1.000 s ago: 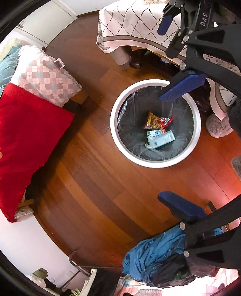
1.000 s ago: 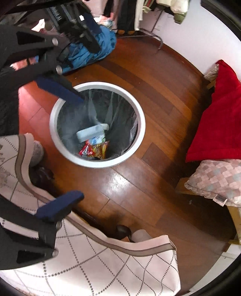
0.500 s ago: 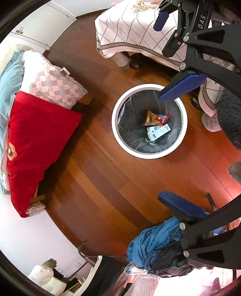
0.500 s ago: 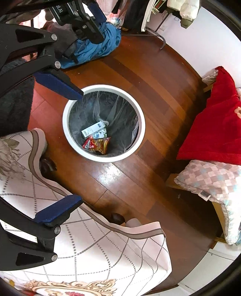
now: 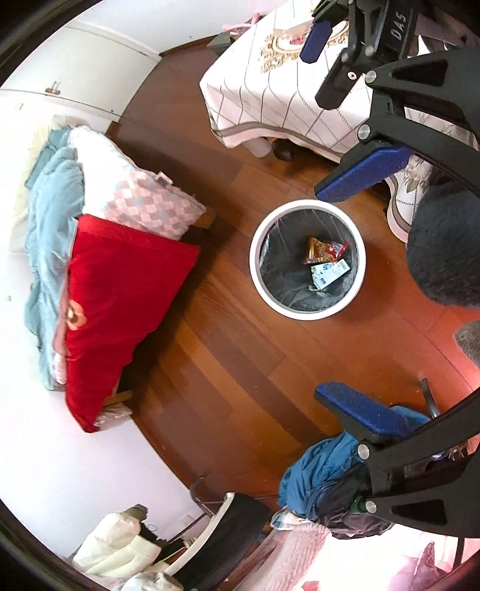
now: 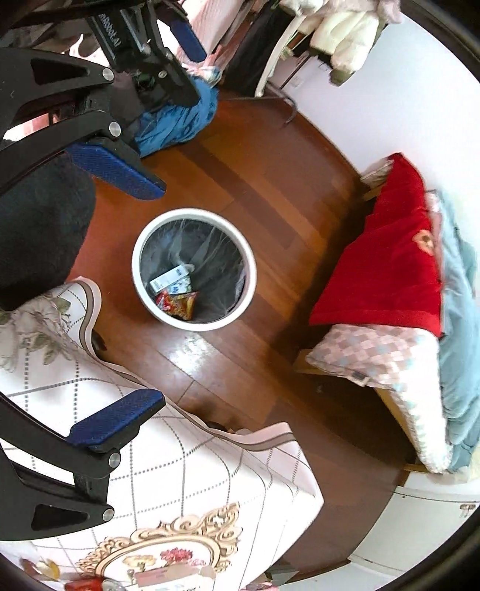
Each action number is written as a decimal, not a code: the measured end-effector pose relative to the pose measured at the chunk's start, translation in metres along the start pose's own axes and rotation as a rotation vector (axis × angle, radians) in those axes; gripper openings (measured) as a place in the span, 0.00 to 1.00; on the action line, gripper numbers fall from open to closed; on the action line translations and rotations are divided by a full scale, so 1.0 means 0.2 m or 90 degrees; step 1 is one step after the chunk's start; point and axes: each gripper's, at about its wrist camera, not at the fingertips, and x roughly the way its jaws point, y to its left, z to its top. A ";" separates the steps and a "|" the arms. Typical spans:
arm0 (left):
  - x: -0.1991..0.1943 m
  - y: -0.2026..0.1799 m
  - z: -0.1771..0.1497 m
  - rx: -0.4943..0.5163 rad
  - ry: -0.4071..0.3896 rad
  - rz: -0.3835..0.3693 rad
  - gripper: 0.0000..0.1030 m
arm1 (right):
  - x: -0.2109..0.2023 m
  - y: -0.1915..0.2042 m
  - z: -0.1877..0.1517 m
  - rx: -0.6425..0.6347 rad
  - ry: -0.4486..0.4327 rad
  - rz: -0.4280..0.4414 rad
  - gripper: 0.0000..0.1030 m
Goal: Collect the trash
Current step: 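Move both tools back over the table, then grasp the white barcode box with the left tool while the right tool grasps the red cola can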
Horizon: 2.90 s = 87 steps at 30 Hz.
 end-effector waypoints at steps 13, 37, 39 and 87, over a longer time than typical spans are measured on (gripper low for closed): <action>-0.25 -0.43 -0.10 0.074 -0.037 -0.043 0.97 | -0.57 -0.38 -0.30 0.123 -0.098 0.056 1.00; 0.36 -2.16 -0.39 0.302 0.119 -0.112 0.97 | -0.50 -2.07 -0.65 0.097 0.206 -0.233 1.00; 0.39 -2.20 -0.40 0.307 0.126 -0.108 0.97 | -0.45 -2.09 -0.64 0.070 0.232 -0.223 1.00; 0.64 -2.88 -0.13 0.236 0.231 -0.169 0.51 | -0.59 -2.78 -0.67 0.428 0.070 -0.251 0.89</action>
